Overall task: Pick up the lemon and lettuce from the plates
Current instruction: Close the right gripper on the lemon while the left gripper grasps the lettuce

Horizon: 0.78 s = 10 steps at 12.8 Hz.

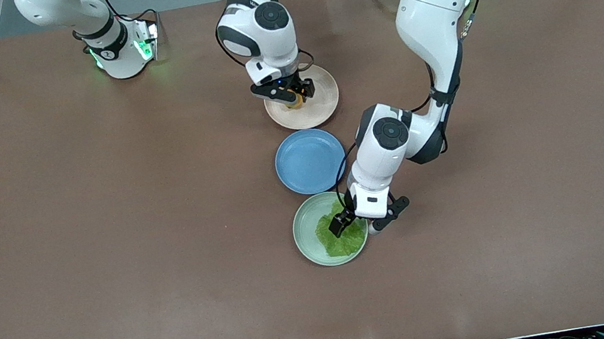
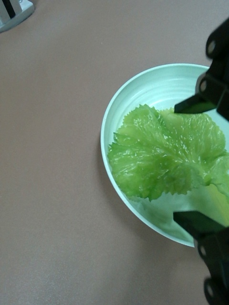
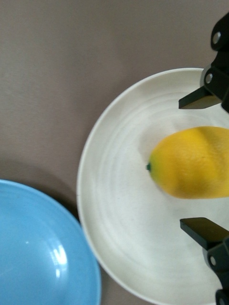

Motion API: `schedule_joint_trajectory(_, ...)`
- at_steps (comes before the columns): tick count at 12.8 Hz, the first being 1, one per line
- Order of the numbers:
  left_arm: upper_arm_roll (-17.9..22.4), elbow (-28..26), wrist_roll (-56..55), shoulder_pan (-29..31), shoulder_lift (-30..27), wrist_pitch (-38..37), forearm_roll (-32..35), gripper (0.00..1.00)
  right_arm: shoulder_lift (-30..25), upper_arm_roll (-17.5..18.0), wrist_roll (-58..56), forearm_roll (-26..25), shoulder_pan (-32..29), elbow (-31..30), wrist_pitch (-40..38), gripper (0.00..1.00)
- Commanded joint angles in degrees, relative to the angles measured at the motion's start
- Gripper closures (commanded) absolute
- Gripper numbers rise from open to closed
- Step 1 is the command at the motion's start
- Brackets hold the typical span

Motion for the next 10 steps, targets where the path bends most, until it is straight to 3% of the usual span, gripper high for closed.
schedule_joint_trajectory(1,0.4,0.9,-0.4,-0.6,0.6,0.6,-1.1,0.24,0.7,-0.8,3.4,-0.9,2.5,0.1,0.4,0.0)
schedule_joint_trajectory(3,0.4,0.9,-0.7,-0.7,1.0,0.6,-1.2,0.36,1.0,-0.8,3.6,-1.0,3.2,0.1,0.5,0.03)
schedule_joint_trajectory(7,0.4,0.9,-0.7,-0.6,1.4,0.6,-1.2,0.61,0.8,-1.0,3.6,-1.0,3.2,0.2,0.4,0.25)
schedule_joint_trajectory(9,0.4,0.9,-0.7,-0.6,1.4,0.6,-1.1,0.75,0.8,-1.2,3.6,-1.1,3.0,0.4,0.5,0.3)
schedule_joint_trajectory(10,0.4,0.9,-0.7,-0.6,1.3,0.6,-1.1,0.84,0.7,-1.2,3.5,-1.3,2.9,0.4,0.6,0.47)
